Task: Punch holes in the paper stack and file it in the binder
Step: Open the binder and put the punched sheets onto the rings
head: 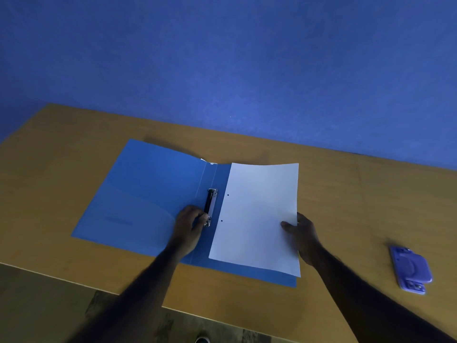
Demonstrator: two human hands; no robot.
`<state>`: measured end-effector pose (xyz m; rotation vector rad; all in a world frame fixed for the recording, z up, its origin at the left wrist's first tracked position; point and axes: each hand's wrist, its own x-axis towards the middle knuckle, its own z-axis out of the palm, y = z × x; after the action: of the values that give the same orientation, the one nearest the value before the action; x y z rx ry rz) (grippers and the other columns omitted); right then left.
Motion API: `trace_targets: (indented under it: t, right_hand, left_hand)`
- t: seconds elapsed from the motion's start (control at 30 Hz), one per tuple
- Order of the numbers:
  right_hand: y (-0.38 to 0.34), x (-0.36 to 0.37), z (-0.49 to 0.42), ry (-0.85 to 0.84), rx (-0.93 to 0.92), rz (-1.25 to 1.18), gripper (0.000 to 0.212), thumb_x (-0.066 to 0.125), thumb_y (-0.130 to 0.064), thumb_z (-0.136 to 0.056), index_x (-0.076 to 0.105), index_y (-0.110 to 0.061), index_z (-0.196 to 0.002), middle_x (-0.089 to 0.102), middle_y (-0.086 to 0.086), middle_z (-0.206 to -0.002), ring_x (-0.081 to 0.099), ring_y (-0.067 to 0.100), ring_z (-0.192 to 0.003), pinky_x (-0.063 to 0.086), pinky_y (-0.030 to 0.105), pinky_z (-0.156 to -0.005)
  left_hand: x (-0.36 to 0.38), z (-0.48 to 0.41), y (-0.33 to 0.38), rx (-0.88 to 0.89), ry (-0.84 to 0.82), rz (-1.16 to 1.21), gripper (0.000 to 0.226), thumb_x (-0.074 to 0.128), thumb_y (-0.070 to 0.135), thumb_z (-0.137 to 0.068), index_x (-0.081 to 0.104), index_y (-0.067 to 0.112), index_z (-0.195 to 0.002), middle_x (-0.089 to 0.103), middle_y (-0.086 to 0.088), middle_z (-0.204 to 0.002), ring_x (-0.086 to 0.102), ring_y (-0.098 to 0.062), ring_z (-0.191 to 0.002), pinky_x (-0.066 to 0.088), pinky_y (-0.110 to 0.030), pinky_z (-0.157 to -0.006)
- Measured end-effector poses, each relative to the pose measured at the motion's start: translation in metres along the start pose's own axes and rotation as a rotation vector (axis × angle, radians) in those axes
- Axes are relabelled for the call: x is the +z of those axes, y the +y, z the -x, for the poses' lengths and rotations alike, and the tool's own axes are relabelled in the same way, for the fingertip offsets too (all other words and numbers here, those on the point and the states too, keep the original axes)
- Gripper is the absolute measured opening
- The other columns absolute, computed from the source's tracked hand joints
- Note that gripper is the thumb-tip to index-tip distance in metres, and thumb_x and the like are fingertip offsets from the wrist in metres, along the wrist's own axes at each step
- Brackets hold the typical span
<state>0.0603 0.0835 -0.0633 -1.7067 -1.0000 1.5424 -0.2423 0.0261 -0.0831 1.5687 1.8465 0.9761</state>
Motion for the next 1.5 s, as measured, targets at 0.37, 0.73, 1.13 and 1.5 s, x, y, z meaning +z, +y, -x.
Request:
trace_targets:
  t: [0.37,0.73,1.13,1.5]
  right_hand:
    - [-0.002,0.003,0.002,0.019,-0.017,0.057,0.032,0.063,-0.007,-0.090,0.059,-0.009,-0.121,0.069,0.011,-0.112,0.066,0.033,-0.100,0.053,0.054,-0.093]
    - [-0.003,0.003,0.001,0.019,-0.020,0.066,0.025,0.063,-0.005,-0.090,0.061,-0.011,-0.114,0.070,0.012,-0.110,0.066,0.034,-0.100,0.053,0.054,-0.092]
    - [-0.003,0.003,0.003,0.028,-0.026,0.095,0.027,0.062,-0.008,-0.091,0.059,-0.013,-0.117,0.068,0.010,-0.111,0.065,0.032,-0.101,0.053,0.055,-0.092]
    - [-0.006,0.001,0.009,0.016,-0.004,0.044,0.023,0.062,-0.003,-0.090,0.062,-0.010,-0.111,0.070,0.009,-0.106,0.067,0.026,-0.089,0.056,0.044,-0.083]
  left_hand:
    - [0.000,-0.008,0.002,-0.075,-0.051,-0.022,0.031,0.046,0.054,-0.077,0.048,0.031,-0.057,0.050,0.004,-0.078,0.053,-0.011,-0.075,0.043,-0.032,-0.069]
    - [-0.005,-0.002,0.004,-0.045,-0.079,0.037,0.025,0.041,0.027,-0.090,0.058,0.012,-0.081,0.053,0.000,-0.086,0.054,-0.008,-0.081,0.040,-0.022,-0.072]
    - [0.000,-0.007,0.001,-0.086,-0.065,-0.034,0.029,0.066,0.025,-0.088,0.057,0.006,-0.068,0.053,-0.004,-0.077,0.053,-0.013,-0.072,0.040,-0.021,-0.061]
    - [-0.013,0.000,0.014,-0.186,-0.080,0.137,0.011,0.056,0.022,-0.095,0.062,0.018,-0.086,0.063,0.006,-0.087,0.058,0.003,-0.080,0.042,-0.015,-0.069]
